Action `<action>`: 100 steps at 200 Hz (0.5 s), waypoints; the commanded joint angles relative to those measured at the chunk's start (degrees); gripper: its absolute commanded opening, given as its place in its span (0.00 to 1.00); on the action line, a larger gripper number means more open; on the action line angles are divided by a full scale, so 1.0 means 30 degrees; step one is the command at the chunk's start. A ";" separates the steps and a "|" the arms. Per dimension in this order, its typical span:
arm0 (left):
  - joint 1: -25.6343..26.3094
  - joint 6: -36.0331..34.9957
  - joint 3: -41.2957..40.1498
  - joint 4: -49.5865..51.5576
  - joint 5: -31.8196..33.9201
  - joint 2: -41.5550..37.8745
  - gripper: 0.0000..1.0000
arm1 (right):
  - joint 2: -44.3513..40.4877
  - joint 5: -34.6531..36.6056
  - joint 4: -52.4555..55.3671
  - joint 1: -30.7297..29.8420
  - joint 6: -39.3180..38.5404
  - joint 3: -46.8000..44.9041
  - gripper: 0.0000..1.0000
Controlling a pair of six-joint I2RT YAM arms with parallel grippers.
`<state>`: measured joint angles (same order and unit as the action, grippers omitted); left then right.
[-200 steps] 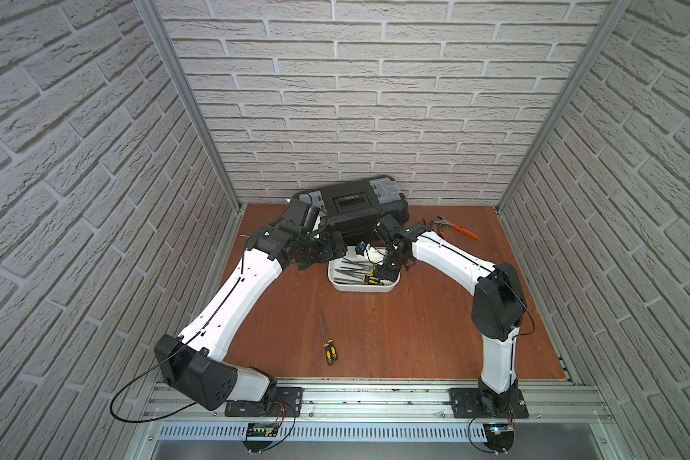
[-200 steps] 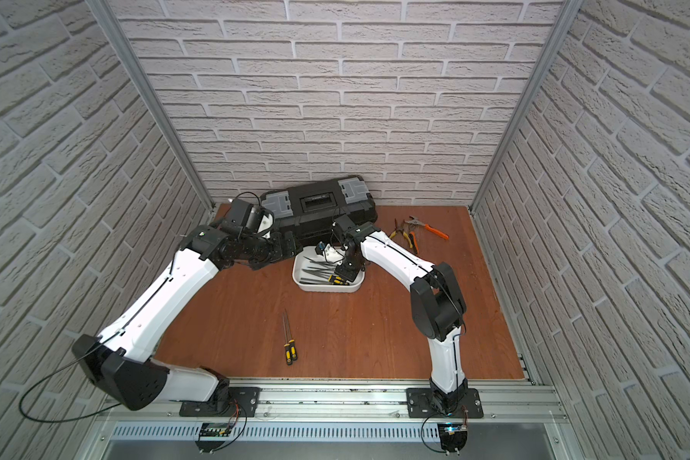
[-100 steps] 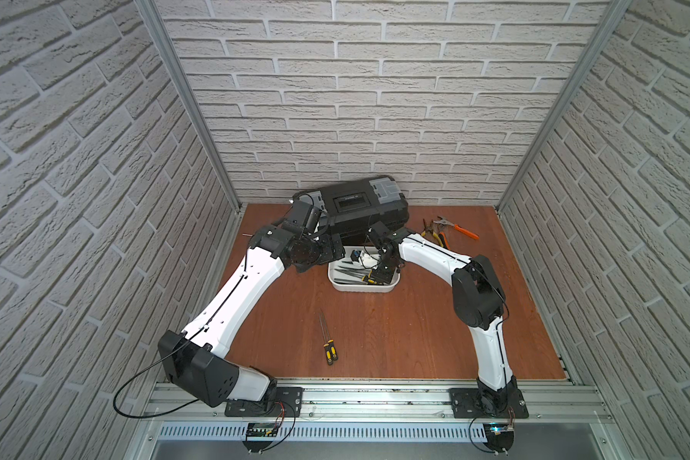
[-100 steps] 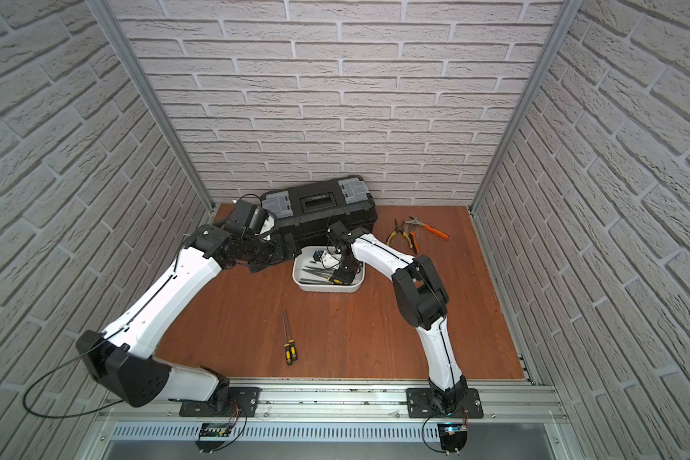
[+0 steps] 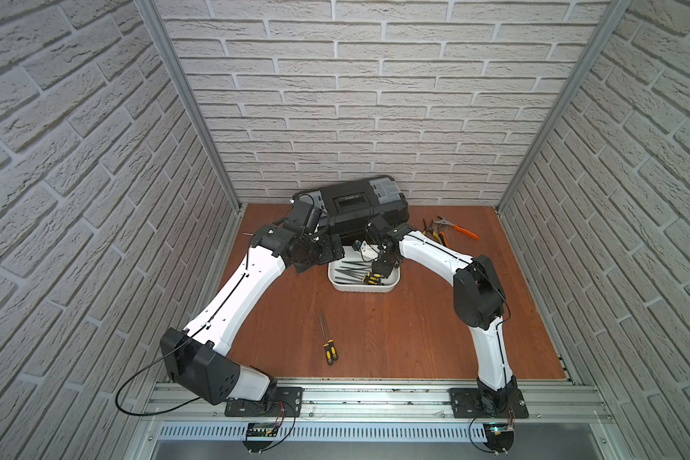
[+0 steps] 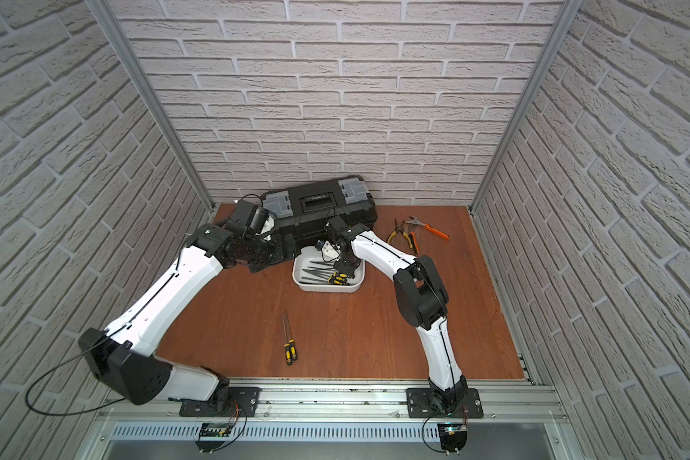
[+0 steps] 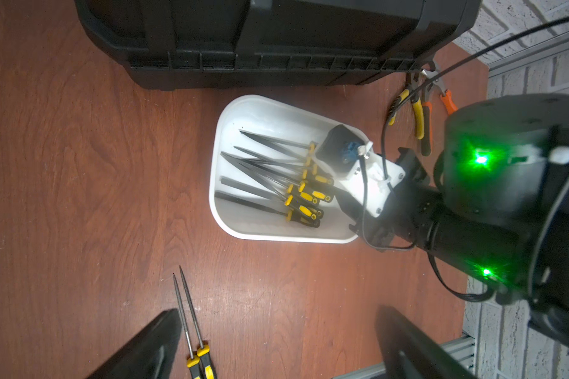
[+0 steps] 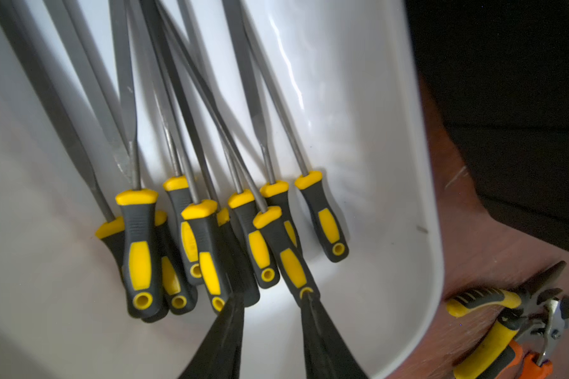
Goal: Put the file tool into the storage box
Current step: Place the file tool in the storage box.
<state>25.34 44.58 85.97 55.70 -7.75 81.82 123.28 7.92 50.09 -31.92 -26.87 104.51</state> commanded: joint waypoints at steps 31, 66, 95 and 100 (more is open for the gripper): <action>-0.1577 -0.0718 -0.2040 -0.0796 -0.0935 -0.0765 0.98 | -0.3182 -0.0179 0.0064 0.0035 0.7078 0.0789 0.34; -0.2585 -0.1198 -0.3633 0.0153 -0.2379 -0.1215 0.98 | -0.5817 -0.1443 -0.0518 -0.0319 1.3804 -0.1336 0.33; -0.2812 -0.1529 -0.5312 0.0191 -0.3126 -0.1710 0.98 | -0.7468 -0.1333 -0.1267 -0.1977 1.8599 -0.3902 0.34; -0.2888 -0.1557 -0.5647 0.0029 -0.3301 -0.1793 0.98 | -0.7640 -0.1319 -0.1435 -0.2370 1.9222 -0.4355 0.34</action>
<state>17.30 41.76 72.75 55.53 -13.91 78.89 102.78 5.13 48.03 -34.00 13.65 97.06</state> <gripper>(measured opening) 0.983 0.334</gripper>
